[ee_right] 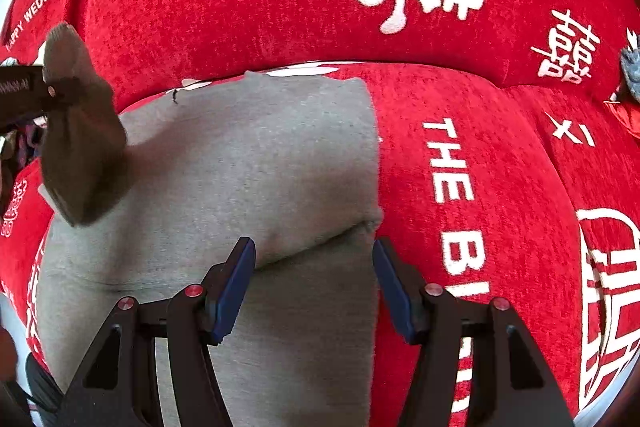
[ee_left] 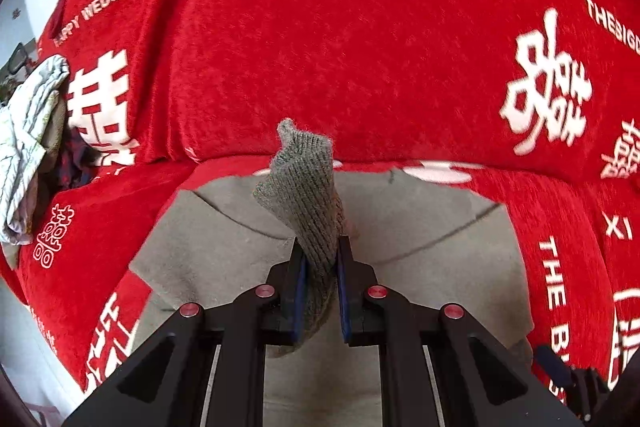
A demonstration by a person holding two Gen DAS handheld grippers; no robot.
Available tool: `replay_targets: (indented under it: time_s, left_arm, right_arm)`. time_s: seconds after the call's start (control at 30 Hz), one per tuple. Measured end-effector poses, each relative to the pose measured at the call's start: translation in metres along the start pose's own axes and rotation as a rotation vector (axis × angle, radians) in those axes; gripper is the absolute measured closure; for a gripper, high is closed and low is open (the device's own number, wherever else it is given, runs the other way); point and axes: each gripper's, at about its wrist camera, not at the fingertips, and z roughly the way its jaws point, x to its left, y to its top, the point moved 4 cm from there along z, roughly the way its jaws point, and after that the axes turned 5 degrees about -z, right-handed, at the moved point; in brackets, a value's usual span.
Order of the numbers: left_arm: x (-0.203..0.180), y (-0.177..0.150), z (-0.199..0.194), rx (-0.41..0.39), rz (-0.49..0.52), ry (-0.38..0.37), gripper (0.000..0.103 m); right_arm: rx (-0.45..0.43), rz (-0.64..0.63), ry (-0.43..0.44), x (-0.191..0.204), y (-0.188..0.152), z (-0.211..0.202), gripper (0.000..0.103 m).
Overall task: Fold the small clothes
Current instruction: 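Carry the held sleeve across the sweater body and open the left gripper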
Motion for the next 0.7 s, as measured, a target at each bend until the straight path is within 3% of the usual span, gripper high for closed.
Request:
replay_targets:
  time_s: [0.33,0.7]
  left_arm:
    - [-0.056,-0.010,-0.007,0.003,0.086,-0.051,0.088]
    - [-0.074,-0.031,0.023,0.095,0.111,-0.090,0.088]
  right_arm:
    - [0.001,0.045,-0.001,-0.024,-0.008,0.002,0.039]
    - [0.013,0.080,-0.007,-0.042,-0.017,0.009,0.039]
